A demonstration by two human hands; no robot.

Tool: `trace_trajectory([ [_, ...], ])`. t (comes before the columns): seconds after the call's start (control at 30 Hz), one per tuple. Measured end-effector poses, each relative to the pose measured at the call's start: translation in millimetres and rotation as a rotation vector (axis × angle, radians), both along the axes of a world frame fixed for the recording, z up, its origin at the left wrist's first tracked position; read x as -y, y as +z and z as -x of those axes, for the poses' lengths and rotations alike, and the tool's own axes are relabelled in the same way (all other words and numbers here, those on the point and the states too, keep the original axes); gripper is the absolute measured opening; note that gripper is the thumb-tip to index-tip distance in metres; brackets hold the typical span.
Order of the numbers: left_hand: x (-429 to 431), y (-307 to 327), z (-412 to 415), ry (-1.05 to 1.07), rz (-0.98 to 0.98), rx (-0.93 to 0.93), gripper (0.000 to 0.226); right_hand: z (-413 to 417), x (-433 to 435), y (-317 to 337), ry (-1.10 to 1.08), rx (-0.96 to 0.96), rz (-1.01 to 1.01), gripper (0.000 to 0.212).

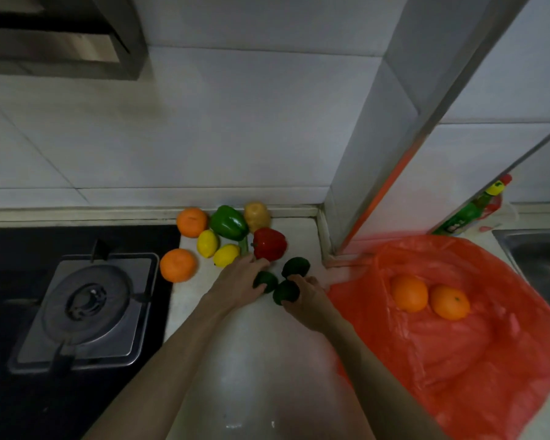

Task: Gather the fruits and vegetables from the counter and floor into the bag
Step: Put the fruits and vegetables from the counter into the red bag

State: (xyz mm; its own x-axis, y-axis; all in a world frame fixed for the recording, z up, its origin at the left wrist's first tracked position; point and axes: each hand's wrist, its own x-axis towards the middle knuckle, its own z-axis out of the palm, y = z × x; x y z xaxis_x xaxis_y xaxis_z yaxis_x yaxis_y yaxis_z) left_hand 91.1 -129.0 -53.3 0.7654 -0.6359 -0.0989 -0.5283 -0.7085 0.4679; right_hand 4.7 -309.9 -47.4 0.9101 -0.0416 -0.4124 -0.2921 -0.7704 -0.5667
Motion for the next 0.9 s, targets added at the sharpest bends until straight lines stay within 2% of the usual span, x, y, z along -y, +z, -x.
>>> trace_trajectory([
  [0.17, 9, -14, -7, -0.062, -0.069, 0.024, 0.043, -2, -8, -11, -0.084, -0.029, -0.062, 0.055],
  [0.4, 8, -20, -10, -0.089, -0.072, 0.022, 0.033, -6, -8, -19, -0.128, 0.029, -0.096, 0.049],
  [0.5, 6, -12, -3, -0.064, 0.013, -0.001, 0.025, -5, -7, -17, -0.117, 0.047, -0.109, 0.05],
  [0.7, -4, 13, 16, 0.06, 0.136, 0.135, 0.034, 2, 0, 1, -0.105, 0.169, -0.105, 0.056],
  [0.9, -4, 50, 41, 0.134, 0.299, 0.192, 0.043, 16, 14, 42, -0.099, 0.41, -0.187, 0.052],
])
